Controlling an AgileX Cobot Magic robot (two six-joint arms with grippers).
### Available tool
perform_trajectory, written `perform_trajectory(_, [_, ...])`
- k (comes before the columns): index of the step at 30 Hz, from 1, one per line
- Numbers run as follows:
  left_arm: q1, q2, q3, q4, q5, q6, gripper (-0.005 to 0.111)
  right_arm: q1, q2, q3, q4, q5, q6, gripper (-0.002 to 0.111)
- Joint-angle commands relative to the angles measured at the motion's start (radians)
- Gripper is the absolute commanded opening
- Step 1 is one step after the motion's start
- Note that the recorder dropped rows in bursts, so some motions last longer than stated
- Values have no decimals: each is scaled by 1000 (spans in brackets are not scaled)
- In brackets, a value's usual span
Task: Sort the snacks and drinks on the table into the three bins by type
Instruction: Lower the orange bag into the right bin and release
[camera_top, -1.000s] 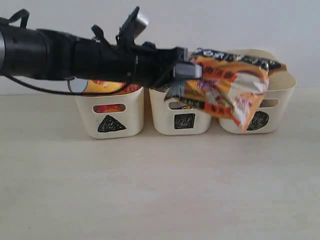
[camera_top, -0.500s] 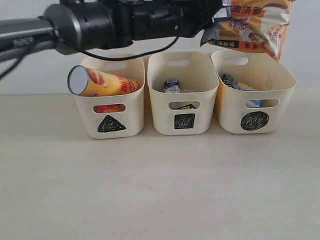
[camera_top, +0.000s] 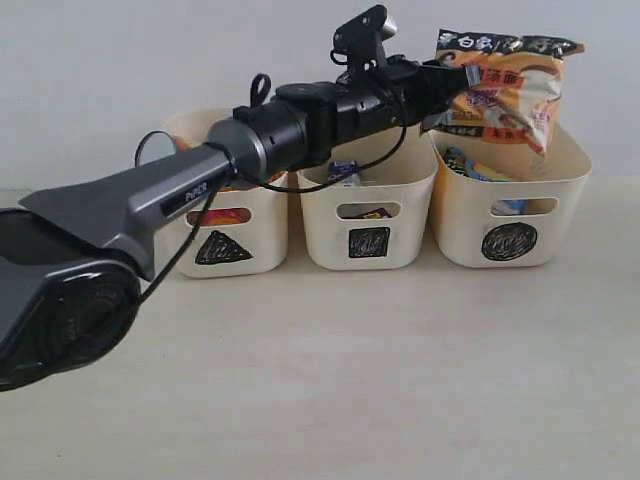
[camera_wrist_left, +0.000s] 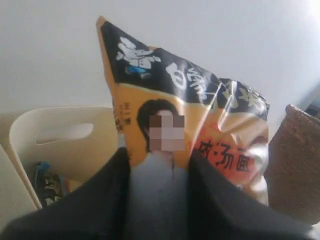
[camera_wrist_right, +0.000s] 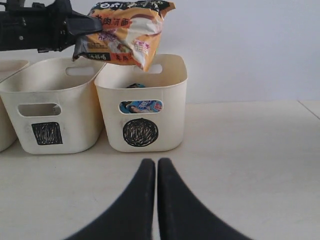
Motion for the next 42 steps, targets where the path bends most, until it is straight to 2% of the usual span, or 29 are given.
perform_trajectory(1, [-22, 31, -54, 50, -54, -3, 4, -2, -6, 5, -4, -5, -2, 0])
perform_trajectory(2, [-22, 37, -62, 50, -55, -1, 4, -2, -6, 5, -4, -5, -2, 0])
perform_trajectory(4, [-22, 45, -67, 50, -55, 9, 12, -2, -6, 5, -4, -5, -2, 0])
perform_trajectory(9, [-22, 45, -67, 50, -48, 53, 74, -2, -6, 5, -4, -9, -2, 0])
perform_trajectory(10, [-22, 45, -67, 50, -48, 61, 82, -2, -6, 5, -4, -9, -2, 0])
perform_trajectory(12, [-22, 43, -67, 50, -48, 61, 84, -2, -6, 5, -4, -9, -2, 0])
perform_trajectory(15, [-20, 18, -67, 102, -36, 61, 77, -2, -6, 5, -4, -9, -2, 0])
perform_trajectory(18, [-20, -19, -67, 289, 20, -38, 59, -2, -6, 5, -4, -9, -2, 0])
perform_trajectory(20, [-20, -46, -67, 458, 70, -177, 35, -2, -6, 5, -4, -9, -2, 0])
perform_trajectory(21, [-20, -68, -67, 644, 123, -295, 8, -2, -6, 5, -4, -9, -2, 0])
perform_trajectory(22, [-20, -83, -67, 770, 156, -356, 5, -2, -6, 5, -4, -9, -2, 0])
perform_trajectory(23, [-20, -101, -67, 938, 204, -507, 4, -2, -6, 5, -4, -6, -2, 0])
perform_trajectory(24, [-22, -109, -67, 1034, 237, -567, 4, -2, -6, 5, -4, -6, -2, 0])
perform_trajectory(28, [-32, -142, -67, 1313, 426, -722, 4, -2, -6, 5, -4, -6, -2, 0])
perform_trajectory(38, [-68, -247, -65, 1442, 844, -705, 4, -2, -6, 5, -4, -6, -2, 0])
perform_trajectory(42, [-61, -297, 12, 1451, 937, -715, 4, -2, -6, 5, -4, -6, -2, 0])
